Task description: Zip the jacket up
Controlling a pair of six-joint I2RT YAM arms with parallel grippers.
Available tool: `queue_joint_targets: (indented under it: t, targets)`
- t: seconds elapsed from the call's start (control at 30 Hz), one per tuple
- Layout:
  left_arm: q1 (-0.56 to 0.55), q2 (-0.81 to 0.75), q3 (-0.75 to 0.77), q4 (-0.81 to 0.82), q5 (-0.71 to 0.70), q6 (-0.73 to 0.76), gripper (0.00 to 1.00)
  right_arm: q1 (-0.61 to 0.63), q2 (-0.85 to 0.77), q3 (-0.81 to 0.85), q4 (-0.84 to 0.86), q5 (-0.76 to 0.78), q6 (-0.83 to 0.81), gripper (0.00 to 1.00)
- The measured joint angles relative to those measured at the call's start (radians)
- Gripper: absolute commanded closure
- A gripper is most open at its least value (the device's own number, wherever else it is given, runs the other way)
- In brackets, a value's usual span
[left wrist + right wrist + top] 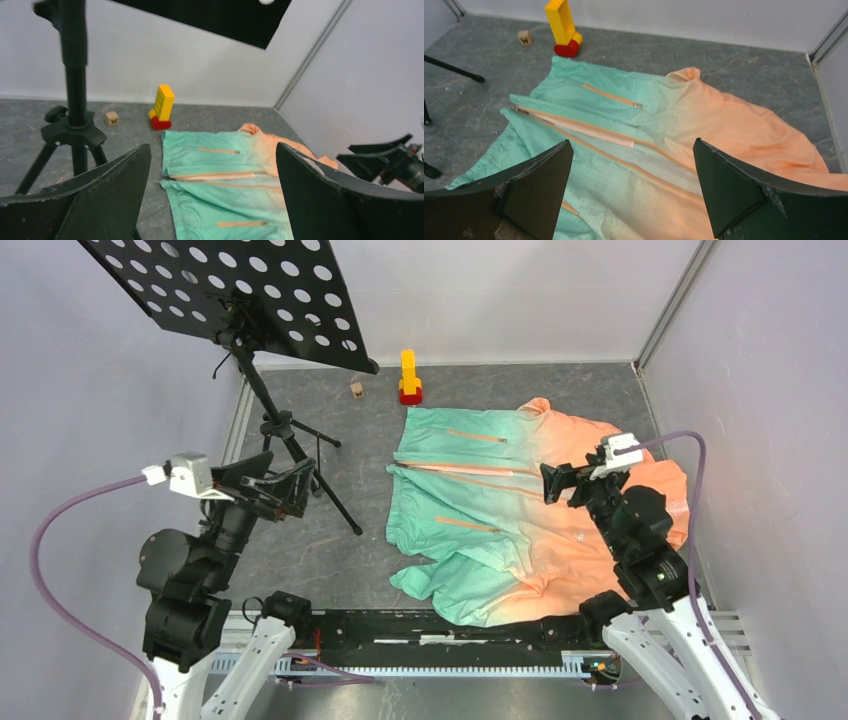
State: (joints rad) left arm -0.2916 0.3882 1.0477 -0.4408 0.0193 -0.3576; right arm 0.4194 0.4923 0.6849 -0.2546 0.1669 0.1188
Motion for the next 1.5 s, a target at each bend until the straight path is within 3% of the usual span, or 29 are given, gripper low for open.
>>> queue_joint_targets:
  t: [0.37,0.53,0.73,0.9,1.13,1.37,1.5]
  targets:
    - [0.000,0.018,-0.114,-0.023,0.128,-0.013,0.00,0.000,0.213,-0.098,-0.013,-0.063,0.033,0.03]
    - [0.001,0.040,-0.172,-0.037,0.195,-0.034,0.00,0.000,0.326,-0.127,0.042,-0.241,0.042,0.03]
    - [0.001,0.111,-0.255,-0.060,0.304,-0.077,0.01,0.042,0.565,-0.135,0.240,-0.467,0.134,0.01]
    - [0.001,0.148,-0.320,-0.087,0.408,-0.129,0.04,0.159,0.755,-0.127,0.404,-0.507,0.195,0.22]
    - [0.001,0.086,-0.361,-0.123,0.463,-0.163,0.07,0.255,1.042,0.025,0.546,-0.493,0.187,0.25]
    - [0.001,0.035,-0.400,-0.158,0.485,-0.241,0.10,0.350,1.243,0.244,0.572,-0.343,-0.029,0.29]
    - [0.001,0.030,-0.425,-0.182,0.484,-0.291,0.11,0.403,1.315,0.285,0.594,-0.219,-0.157,0.34]
